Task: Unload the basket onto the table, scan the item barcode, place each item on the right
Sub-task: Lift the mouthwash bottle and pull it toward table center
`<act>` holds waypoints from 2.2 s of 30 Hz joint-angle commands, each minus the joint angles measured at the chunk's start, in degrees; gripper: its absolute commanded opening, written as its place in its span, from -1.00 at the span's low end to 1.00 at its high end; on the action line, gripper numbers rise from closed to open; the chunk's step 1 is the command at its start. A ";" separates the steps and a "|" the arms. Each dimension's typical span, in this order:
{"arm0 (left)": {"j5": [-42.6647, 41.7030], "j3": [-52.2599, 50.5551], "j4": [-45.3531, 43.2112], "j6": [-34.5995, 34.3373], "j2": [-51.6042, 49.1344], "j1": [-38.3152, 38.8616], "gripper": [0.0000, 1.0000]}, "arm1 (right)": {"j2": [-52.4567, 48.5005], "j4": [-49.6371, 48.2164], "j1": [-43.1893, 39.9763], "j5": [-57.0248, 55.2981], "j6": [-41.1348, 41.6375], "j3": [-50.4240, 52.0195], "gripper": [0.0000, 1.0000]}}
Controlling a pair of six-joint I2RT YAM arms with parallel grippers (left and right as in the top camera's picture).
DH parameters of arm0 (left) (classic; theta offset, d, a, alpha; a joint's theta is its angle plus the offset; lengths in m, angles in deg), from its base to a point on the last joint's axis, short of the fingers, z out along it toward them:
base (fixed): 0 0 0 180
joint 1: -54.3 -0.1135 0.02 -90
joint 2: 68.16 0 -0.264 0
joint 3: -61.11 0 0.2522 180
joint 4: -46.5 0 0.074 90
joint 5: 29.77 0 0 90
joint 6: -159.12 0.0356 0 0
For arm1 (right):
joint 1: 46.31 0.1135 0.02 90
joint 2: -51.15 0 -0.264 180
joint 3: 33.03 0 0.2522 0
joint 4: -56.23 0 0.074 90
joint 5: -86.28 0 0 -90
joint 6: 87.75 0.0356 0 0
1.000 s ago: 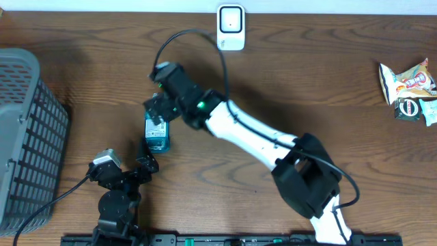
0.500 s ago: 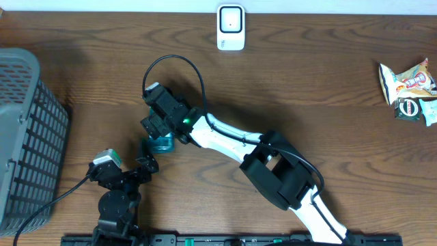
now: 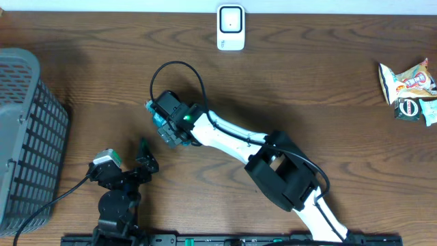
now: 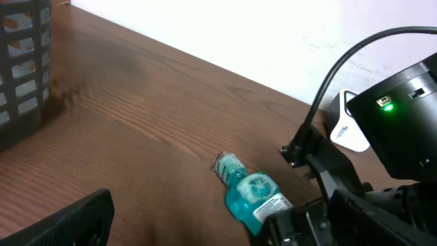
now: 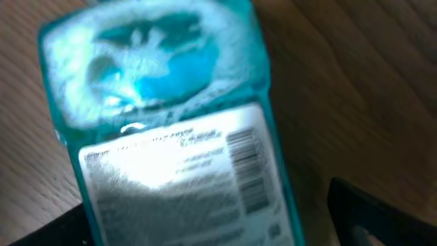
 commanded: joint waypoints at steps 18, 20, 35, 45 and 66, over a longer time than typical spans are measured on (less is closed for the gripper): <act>0.33 -1.01 1.42 -0.35 0.24 -0.07 0.95 | 5.55 32.61 -13.11 -10.27 12.50 1.49 0.18; 0.33 -1.01 1.42 -0.35 0.24 -0.07 0.95 | 7.21 33.66 -14.80 -8.37 12.85 1.49 0.18; 0.33 -1.01 1.42 -0.33 0.24 -0.07 0.96 | 18.88 28.50 -24.44 7.19 6.54 1.55 0.99; 0.33 -1.01 1.42 -0.33 0.24 -0.07 0.95 | 10.49 24.72 -34.18 30.34 -10.62 1.57 0.99; 0.33 -1.01 1.42 -0.33 0.24 -0.07 0.95 | 0.98 19.76 -33.57 31.12 -16.24 1.60 0.49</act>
